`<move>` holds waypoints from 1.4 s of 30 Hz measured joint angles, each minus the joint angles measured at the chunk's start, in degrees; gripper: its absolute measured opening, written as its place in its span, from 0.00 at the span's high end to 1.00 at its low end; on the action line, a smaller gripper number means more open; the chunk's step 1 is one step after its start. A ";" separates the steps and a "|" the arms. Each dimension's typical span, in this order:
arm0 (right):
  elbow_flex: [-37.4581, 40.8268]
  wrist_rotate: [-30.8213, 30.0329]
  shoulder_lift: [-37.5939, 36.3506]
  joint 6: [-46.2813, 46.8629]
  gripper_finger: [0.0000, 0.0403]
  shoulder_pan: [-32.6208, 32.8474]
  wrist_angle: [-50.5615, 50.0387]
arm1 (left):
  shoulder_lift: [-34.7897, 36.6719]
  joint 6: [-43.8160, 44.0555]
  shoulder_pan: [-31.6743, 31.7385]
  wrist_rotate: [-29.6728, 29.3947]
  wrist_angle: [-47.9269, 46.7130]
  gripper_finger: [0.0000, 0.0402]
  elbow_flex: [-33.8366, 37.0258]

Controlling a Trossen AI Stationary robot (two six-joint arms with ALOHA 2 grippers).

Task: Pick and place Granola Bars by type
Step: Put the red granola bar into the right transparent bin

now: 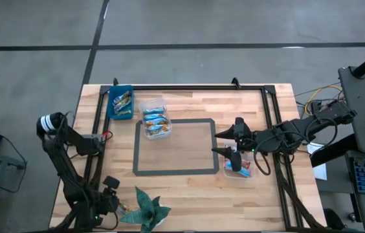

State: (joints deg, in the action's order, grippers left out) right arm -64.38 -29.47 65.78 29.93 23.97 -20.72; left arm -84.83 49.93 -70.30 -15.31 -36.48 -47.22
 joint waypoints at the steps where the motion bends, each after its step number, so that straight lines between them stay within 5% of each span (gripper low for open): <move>1: 0.00 0.00 0.00 0.11 0.35 0.00 0.01 | -0.22 0.07 0.00 0.17 0.24 0.68 0.35; 13: -0.33 0.13 0.00 0.92 0.37 0.02 0.46 | -0.62 1.64 0.11 3.53 6.06 0.70 4.47; 21: -0.98 0.09 0.00 -0.53 0.40 0.02 0.44 | -0.62 1.83 0.20 4.42 6.92 0.95 4.80; 26: -0.98 -0.04 0.00 -2.00 0.42 0.02 0.38 | -0.32 3.26 0.71 5.23 6.58 0.99 4.63; 42: -0.98 -0.09 0.00 -3.27 0.41 -0.14 0.43 | 15.52 14.19 6.51 2.44 -22.94 1.00 -0.55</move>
State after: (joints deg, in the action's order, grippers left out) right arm -65.36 -29.56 65.78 26.65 23.82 -20.29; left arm -69.30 64.12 -63.79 -12.87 -59.42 -47.77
